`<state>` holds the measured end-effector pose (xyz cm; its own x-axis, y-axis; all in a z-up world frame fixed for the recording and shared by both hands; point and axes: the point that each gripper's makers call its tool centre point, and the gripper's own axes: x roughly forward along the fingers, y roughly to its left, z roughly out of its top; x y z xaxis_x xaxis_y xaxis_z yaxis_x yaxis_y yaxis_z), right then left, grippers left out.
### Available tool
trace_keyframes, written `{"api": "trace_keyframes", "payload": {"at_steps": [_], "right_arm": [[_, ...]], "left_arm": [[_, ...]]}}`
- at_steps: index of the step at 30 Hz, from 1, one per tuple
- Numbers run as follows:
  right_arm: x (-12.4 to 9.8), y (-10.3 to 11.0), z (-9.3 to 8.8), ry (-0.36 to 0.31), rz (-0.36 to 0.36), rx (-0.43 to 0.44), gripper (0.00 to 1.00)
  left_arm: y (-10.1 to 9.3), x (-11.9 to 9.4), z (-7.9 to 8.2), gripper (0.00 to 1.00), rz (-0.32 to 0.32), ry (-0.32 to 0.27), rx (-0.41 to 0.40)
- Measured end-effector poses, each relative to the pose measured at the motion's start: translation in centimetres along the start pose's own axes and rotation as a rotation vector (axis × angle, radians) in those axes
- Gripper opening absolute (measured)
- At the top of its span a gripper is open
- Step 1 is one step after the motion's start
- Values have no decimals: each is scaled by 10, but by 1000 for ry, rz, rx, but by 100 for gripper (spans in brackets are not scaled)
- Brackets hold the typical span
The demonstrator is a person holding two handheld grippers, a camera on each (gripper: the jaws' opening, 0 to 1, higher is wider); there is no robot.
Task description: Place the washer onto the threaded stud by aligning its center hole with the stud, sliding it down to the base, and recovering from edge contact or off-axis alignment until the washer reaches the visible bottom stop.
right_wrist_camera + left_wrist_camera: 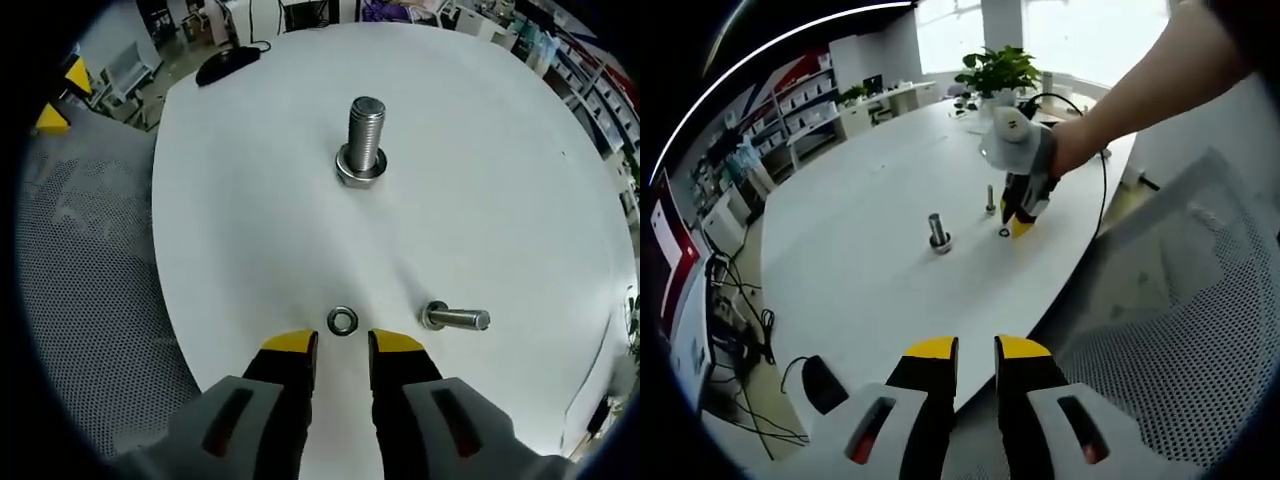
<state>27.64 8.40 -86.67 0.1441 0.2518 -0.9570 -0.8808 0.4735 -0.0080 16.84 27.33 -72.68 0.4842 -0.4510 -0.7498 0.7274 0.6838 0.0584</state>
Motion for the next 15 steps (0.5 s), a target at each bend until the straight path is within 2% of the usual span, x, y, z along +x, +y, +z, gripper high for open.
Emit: {"api": "trace_keyframes", "payload": {"at_steps": [10, 15], "right_arm": [[3, 1, 4, -9, -1, 5, 23], [4, 4, 7, 9, 7, -50, 20]], "left_arm": [[2, -1, 1, 12, 7, -4, -4], [2, -1, 1, 12, 10, -4, -5]]}}
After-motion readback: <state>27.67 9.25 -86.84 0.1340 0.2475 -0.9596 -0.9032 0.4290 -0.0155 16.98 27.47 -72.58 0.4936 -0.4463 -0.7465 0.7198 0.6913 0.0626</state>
